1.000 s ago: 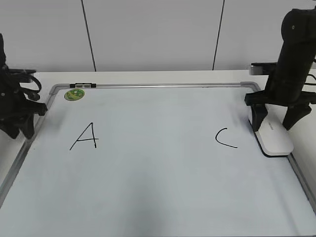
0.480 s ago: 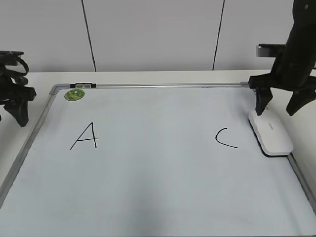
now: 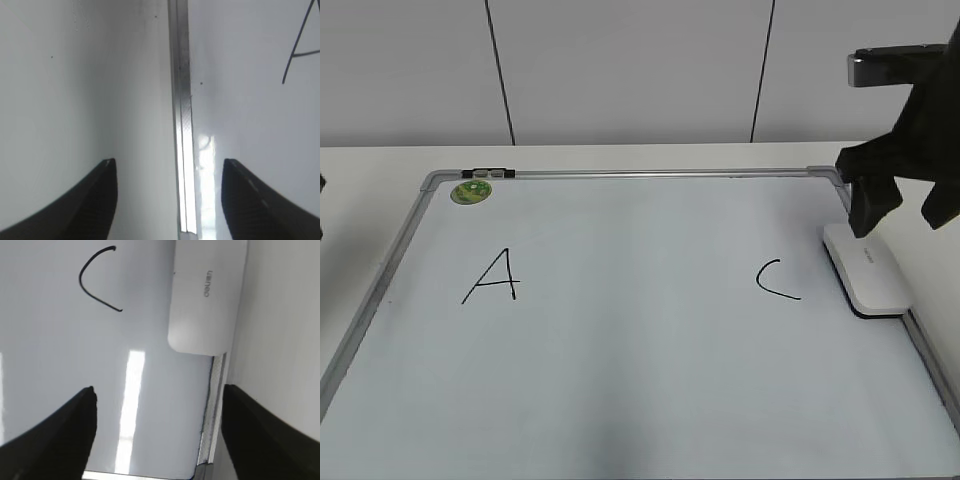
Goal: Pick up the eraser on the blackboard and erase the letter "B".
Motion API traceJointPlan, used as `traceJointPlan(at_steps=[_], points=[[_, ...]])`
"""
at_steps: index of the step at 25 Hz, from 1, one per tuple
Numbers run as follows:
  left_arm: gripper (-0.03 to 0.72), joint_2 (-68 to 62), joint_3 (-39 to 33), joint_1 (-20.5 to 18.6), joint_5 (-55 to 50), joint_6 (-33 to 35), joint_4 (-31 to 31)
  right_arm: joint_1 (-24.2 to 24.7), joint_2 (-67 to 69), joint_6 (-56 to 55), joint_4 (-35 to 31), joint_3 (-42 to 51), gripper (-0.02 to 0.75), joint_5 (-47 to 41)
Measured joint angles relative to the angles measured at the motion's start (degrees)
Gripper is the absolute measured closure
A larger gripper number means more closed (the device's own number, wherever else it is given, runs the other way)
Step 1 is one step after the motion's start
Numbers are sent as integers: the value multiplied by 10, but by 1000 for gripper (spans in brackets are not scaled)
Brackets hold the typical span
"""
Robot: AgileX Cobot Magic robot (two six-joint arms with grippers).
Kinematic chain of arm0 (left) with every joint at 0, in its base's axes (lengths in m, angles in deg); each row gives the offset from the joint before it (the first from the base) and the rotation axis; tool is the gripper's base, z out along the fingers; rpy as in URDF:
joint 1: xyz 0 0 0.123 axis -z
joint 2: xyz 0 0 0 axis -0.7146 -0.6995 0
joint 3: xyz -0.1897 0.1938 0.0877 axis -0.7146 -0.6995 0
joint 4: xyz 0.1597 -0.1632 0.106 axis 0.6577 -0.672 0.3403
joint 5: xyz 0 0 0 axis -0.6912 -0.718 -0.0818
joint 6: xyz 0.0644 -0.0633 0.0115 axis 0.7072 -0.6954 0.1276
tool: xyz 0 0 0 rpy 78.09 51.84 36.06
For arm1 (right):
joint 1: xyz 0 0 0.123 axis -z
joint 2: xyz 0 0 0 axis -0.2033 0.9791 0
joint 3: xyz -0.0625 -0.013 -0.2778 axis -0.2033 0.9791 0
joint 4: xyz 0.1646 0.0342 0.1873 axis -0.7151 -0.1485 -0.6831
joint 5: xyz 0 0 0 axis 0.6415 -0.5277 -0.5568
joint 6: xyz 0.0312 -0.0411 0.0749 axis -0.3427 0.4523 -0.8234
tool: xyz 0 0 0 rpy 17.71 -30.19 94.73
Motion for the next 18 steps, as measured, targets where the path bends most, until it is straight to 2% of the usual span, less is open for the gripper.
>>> traceJointPlan(at_steps=[7, 15, 18], points=[[191, 218, -127, 0, 13, 0, 32, -33, -129, -1, -9, 152, 163, 65], [191, 464, -208, 0, -32, 4, 42, -33, -266, -3, -10, 245, 163, 70], [191, 535, -240, 0, -57, 5, 42, -33, -367, -3, -10, 291, 163, 71]])
